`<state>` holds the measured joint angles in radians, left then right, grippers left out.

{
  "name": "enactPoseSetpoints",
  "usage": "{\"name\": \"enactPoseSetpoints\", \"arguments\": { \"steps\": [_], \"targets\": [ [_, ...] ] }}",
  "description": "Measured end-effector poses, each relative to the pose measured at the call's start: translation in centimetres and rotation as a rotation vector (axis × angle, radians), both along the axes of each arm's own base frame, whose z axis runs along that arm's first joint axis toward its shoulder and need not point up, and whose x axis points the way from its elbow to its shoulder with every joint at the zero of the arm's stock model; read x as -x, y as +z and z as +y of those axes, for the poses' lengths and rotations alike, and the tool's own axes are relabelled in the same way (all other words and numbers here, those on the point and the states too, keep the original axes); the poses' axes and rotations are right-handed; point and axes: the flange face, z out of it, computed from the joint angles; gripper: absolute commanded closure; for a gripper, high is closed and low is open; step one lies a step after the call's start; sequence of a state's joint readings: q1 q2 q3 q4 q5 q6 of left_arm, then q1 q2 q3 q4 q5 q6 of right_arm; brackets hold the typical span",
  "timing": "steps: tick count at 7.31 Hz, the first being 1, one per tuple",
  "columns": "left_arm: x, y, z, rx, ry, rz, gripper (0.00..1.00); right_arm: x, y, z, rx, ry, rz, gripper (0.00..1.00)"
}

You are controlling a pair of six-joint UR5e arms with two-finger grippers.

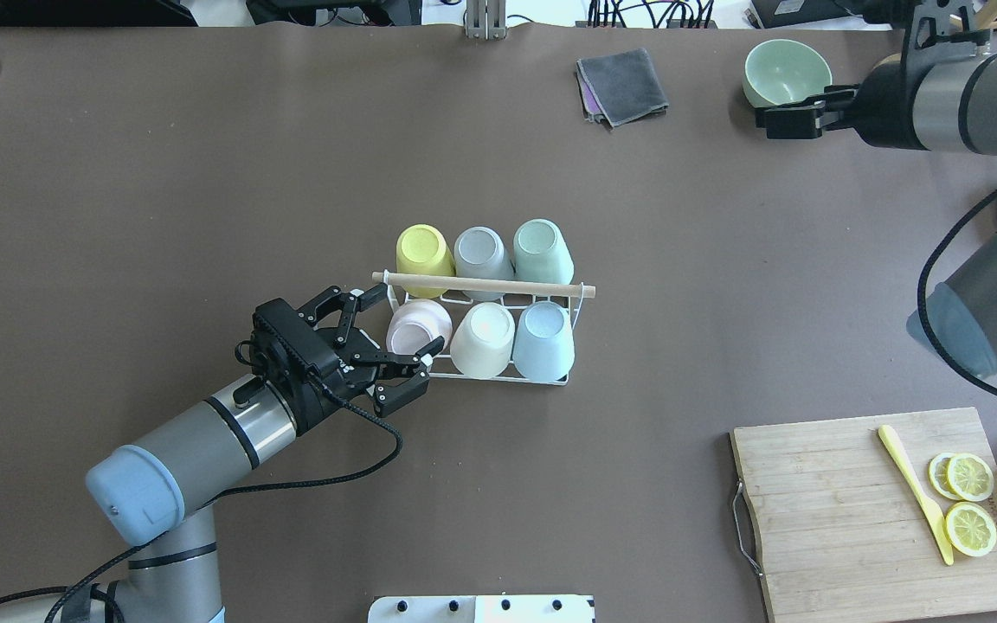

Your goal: Place cup on cup holder

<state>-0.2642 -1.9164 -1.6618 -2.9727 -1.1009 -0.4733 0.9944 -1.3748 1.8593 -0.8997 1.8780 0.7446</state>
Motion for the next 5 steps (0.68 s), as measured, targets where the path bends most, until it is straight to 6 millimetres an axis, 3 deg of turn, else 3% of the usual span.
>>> {"name": "enactPoseSetpoints", "arguments": {
  "steps": [3, 5],
  "targets": [
    [1.0, -1.1, 0.3, -0.007, 0.002, 0.031, 0.01, -5.9, 6.4, 0.1, 0.306, -0.062, 0.044, 0.0],
    [3.7, -2.7, 1.1, -0.017, 0.004, 0.075, 0.01, -8.3, 10.9, 1.1, 0.414, -0.092, 0.115, 0.0]
  ]
}}
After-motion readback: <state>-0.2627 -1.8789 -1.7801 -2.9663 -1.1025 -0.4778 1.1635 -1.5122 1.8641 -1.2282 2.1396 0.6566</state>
